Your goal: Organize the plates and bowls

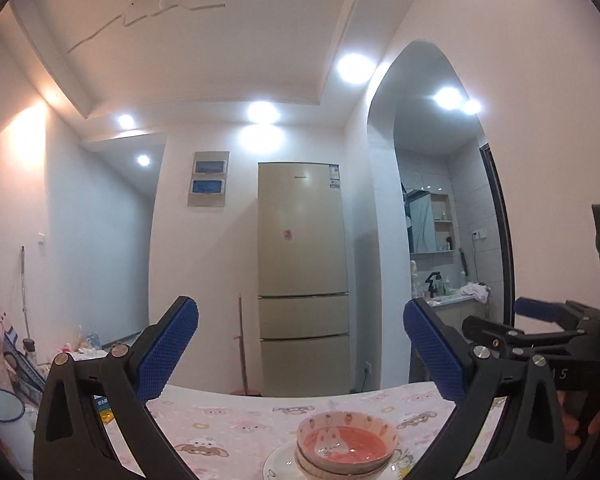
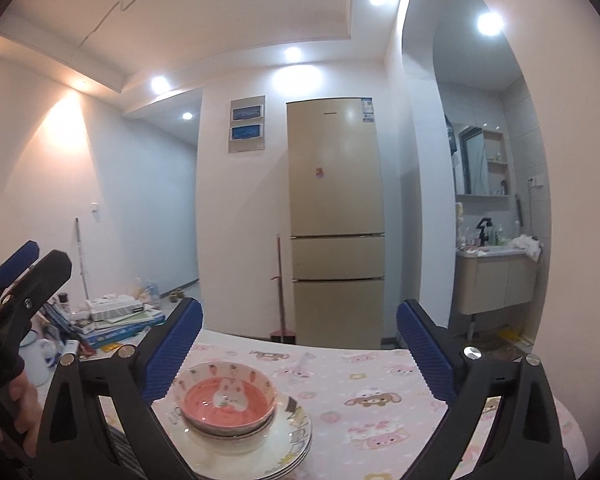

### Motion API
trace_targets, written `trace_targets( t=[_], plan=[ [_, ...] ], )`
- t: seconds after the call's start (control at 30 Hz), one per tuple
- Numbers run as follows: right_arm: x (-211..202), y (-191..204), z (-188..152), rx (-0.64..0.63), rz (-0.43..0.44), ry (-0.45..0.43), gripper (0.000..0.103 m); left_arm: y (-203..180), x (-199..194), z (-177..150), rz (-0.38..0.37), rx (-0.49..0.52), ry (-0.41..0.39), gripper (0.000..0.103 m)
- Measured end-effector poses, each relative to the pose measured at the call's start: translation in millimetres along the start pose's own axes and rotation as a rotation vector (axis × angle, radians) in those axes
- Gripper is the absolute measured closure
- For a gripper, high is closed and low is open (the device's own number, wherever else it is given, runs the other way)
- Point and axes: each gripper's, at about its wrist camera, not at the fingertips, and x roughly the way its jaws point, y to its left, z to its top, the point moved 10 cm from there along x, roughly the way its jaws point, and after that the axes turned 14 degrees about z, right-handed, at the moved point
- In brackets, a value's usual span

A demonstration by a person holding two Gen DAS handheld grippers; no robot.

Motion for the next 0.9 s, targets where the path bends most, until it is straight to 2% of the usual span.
trace_targets(
  t=[0.17,0.3,0.4,0.5,0.63,0.77,0.9],
  plan=[
    [21,-6,-28,0.032,0.009,0.018,0.003,3,19,-32,-0.004,0.031,0.067,0.0],
    [38,-14,-58,0.061,-0.007,0.061,0.003,7,33,-57,-0.006,0.032,0.154,0.0],
    [46,-18,-70,0.06,-0.011,0.09,0.003,9,37,-67,-0.002,0.041,0.173,0.0],
    [47,-21,-75,0.037,-0.042,0.081,0.003,9,38,-85,0.0,0.031,0.196,0.0],
    [48,-18,-90,-0.008,-0.075,0.085,0.0,4,47,-119,-0.014,0.029,0.32,0.0],
    [48,-17,-90,-0.014,-0.079,0.088,0.0,8,48,-119,0.006,0.003,0.319,0.0],
    [47,-20,-90,0.002,-0.081,0.084,0.0,6,49,-121,-0.006,0.005,0.332,0.0]
  ],
)
